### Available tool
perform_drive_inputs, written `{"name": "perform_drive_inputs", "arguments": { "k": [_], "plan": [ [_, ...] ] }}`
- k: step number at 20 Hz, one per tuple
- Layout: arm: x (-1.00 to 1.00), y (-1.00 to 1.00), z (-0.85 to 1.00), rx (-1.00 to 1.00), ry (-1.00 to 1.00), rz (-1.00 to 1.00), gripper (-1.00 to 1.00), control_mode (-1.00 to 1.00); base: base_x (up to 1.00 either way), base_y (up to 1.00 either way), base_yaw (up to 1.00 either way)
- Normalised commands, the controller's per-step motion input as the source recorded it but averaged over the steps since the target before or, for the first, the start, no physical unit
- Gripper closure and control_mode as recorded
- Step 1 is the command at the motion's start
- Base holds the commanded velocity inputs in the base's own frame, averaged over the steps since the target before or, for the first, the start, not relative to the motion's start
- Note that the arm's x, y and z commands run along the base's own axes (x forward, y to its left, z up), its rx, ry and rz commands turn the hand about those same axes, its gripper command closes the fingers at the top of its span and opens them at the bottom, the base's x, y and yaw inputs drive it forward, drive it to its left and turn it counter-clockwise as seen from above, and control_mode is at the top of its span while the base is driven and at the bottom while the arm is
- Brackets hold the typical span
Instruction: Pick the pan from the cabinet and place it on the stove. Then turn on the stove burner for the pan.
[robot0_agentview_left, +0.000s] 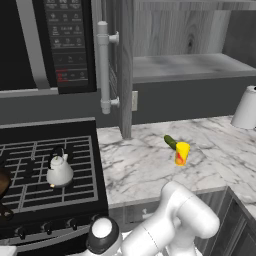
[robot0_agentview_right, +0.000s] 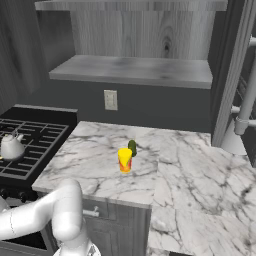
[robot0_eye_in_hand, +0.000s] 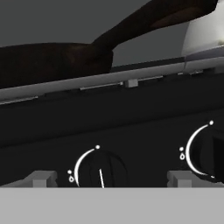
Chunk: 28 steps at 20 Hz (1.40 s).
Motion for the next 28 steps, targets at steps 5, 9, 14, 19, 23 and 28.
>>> {"name": "perform_drive_inputs", "arguments": {
  "k": [5,9,14,19,23,28],
  "plan": [
    [0.12,0.0,-0.05,0.0,-0.01,0.05,-1.0,-1.0,0.0,0.0,0.0],
    [0.1,0.0,-0.03,0.0,0.0,0.04,-1.0,-1.0,0.0,0.0,0.0],
    [0.1,0.0,-0.06,0.0,0.0,0.03,-1.0,-1.0,0.0,0.0,0.0],
    [0.11,0.0,-0.1,0.0,0.0,0.03,-1.0,-1.0,0.0,0.0,0.0],
    [0.17,0.0,-0.11,0.0,0.0,0.03,1.0,-1.0,0.0,0.0,0.0],
    [0.17,0.0,-0.09,0.0,0.0,0.04,1.0,-1.0,0.0,0.0,0.0]
  ]
}}
